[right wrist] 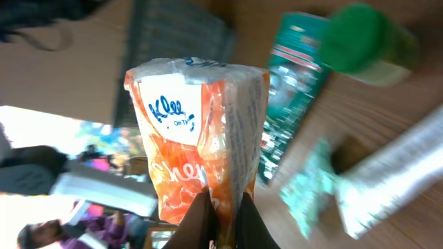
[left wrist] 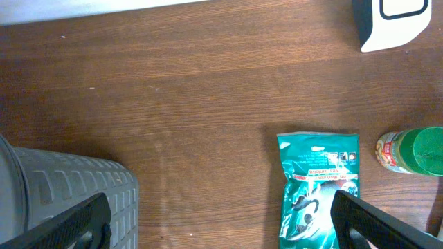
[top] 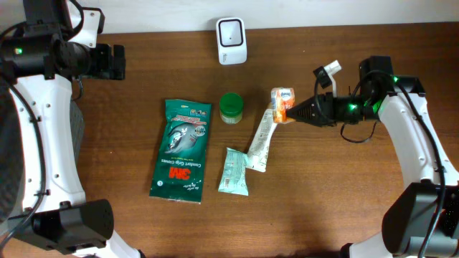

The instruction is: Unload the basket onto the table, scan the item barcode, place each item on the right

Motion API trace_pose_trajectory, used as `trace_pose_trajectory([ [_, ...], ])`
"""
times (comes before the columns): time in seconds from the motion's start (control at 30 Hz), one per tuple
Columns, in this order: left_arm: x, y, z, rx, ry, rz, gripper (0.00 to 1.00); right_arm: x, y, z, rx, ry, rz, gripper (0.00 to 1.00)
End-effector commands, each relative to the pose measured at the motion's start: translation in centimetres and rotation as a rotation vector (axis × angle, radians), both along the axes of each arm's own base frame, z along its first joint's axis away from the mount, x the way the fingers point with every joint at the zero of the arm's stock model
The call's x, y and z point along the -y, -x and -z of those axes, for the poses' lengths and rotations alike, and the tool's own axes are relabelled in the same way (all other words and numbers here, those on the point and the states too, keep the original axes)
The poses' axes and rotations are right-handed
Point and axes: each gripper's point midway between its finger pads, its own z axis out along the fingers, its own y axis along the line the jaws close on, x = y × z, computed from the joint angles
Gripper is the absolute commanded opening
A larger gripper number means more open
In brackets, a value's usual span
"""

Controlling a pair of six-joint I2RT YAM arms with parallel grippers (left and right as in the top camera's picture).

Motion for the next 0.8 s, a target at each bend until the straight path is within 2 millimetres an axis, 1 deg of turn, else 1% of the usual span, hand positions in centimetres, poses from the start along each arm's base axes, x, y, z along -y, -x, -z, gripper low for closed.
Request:
trace_pose_trajectory([
  [0.0, -0.1, 0.1, -0.4, 0.012, -0.002, 0.012, 0.99, -1.1, 0.5, -5.5, 0.103, -0.295, -0.047, 0.04],
  [0.07, -0.1, 0.1, -0.4, 0.012, -0.002, 0.012, 0.99, -1.1, 0.5, -5.8, 0.07, -0.304, -0.041, 0.04],
  [0.17, -0.1, 0.1, -0.4, 0.012, -0.002, 0.012, 0.99, -1.1, 1.0, -6.2, 0.06, -0.304, -0.039, 0.04],
  [0.2, -0.1, 0.1, -0.4, 0.012, -0.002, 0.012, 0.99, -1.1, 1.0, -6.1, 0.062, -0.29, -0.038, 0.04],
  [0.27, -0.2, 0.1, -0.4, 0.012, -0.002, 0.011, 0.99, -0.9, 0.8, -2.5, 0.025, -0.078, -0.023, 0.04],
  [0.3, -0.1, 0.1, -0.4, 0.012, -0.002, 0.012, 0.99, -0.3, 0.2, 0.6, -0.062, 0.103, 0.025, 0.04],
  [0.33, -0.1, 0.1, -0.4, 0.012, -0.002, 0.012, 0.99, 0.4, -1.1, 2.7, -0.115, 0.287, 0.107, 0.04],
  [0.37, -0.1, 0.1, -0.4, 0.012, -0.002, 0.012, 0.99, 0.9, -2.1, 3.2, -0.124, 0.408, 0.167, 0.04],
  [0.4, -0.1, 0.1, -0.4, 0.012, -0.002, 0.012, 0.99, 1.1, -3.4, 2.6, -0.097, 0.551, 0.225, 0.04],
  [0.43, -0.1, 0.1, -0.4, 0.012, -0.002, 0.012, 0.99, 0.4, -5.2, 0.7, -0.031, 0.685, 0.26, 0.04],
  [0.47, -0.1, 0.1, -0.4, 0.012, -0.002, 0.012, 0.99, -0.1, -7.2, -1.1, 0.029, 0.781, 0.286, 0.04],
  [0.5, -0.1, 0.1, -0.4, 0.012, -0.002, 0.012, 0.99, -0.6, -8.7, -2.0, 0.067, 0.83, 0.298, 0.04],
  [0.53, -0.1, 0.1, -0.4, 0.012, -0.002, 0.012, 0.99, -1.2, -11.2, -2.8, 0.124, 0.888, 0.327, 0.04],
  [0.57, -0.1, 0.1, -0.4, 0.012, -0.002, 0.012, 0.99, -2.1, -14.4, -3.2, 0.226, 0.933, 0.34, 0.04],
  [0.6, -0.1, 0.1, -0.4, 0.012, -0.002, 0.012, 0.99, -2.7, -18.0, -2.9, 0.349, 1.02, 0.387, 0.04],
  [0.63, -0.1, 0.1, -0.4, 0.012, -0.002, 0.012, 0.99, -3.1, -20.5, -2.5, 0.44, 1.085, 0.428, 0.04],
  [0.67, -0.1, 0.1, -0.4, 0.012, -0.002, 0.012, 0.99, -3.8, -23.6, -1.9, 0.564, 1.185, 0.502, 0.04],
  [0.7, -0.1, 0.1, -0.4, 0.012, -0.002, 0.012, 0.99, -4.3, -25.3, -1.6, 0.637, 1.242, 0.533, 0.04],
  [0.73, -0.1, 0.1, -0.4, 0.012, -0.002, 0.012, 0.99, -5.1, -27.1, -1.2, 0.737, 1.301, 0.536, 0.04],
  [0.77, -0.1, 0.1, -0.4, 0.012, -0.002, 0.012, 0.99, -6.6, -29.7, -0.6, 0.887, 1.357, 0.524, 0.04],
])
